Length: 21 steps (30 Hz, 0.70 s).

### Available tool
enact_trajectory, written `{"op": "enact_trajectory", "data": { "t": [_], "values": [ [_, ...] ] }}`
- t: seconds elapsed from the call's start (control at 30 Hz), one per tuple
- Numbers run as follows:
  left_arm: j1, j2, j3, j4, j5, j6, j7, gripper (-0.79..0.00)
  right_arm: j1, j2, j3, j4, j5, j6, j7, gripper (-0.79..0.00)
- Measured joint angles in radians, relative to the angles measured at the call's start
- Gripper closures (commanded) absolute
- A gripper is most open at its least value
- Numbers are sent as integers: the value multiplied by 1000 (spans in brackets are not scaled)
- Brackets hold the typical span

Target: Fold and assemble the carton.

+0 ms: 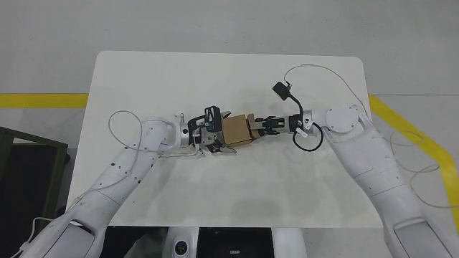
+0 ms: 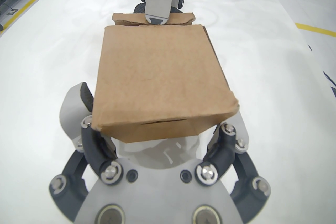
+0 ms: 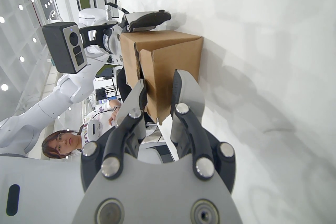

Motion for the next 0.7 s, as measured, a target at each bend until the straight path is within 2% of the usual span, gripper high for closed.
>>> {"op": "enact_trajectory", "data": {
  "t": [0.3,0.7],
  "values": [
    [1,0,1,-1,0,-1,-3,-785,12,-6,-15,-3,-1,-7,-8,-135],
    [0,0,1,0,4,-6,-5,-785,20,-16,-34,20,40,-37,6,-197]
  ]
}}
